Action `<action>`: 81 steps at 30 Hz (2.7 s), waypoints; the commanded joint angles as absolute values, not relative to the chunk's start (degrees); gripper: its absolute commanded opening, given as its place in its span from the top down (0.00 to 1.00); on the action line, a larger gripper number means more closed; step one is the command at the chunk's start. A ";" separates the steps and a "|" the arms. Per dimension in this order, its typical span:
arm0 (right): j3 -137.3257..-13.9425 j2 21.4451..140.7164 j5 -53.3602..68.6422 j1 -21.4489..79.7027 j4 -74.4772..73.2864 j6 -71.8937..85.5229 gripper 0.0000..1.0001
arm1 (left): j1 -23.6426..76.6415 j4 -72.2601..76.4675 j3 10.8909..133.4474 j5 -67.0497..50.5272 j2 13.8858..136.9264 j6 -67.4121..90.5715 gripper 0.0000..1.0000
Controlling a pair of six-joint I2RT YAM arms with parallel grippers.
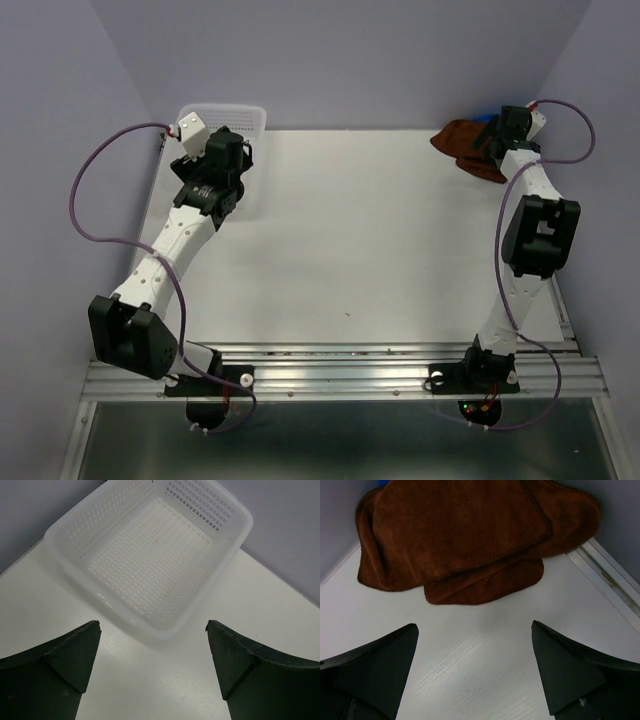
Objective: Roll the towels
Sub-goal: Grab a towel with the right arm, then move the towel to the center of the board
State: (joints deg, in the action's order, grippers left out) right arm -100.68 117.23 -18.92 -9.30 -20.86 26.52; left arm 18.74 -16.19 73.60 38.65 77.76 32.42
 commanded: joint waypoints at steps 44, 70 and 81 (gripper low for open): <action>-125.26 139.31 -6.59 -13.97 -15.38 28.13 0.78 | 18.81 -18.28 81.48 38.41 82.71 27.60 0.01; -123.83 120.68 -0.10 -13.97 -15.29 18.46 0.99 | 18.81 -16.17 80.25 36.56 81.12 27.77 0.01; -131.21 110.31 14.58 1.13 -21.62 9.60 0.99 | 18.72 -14.86 78.05 36.30 77.35 28.39 0.01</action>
State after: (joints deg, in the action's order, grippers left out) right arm -124.40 117.32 8.12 -7.90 -22.22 15.42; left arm 18.74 -17.26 78.67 35.33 81.45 28.36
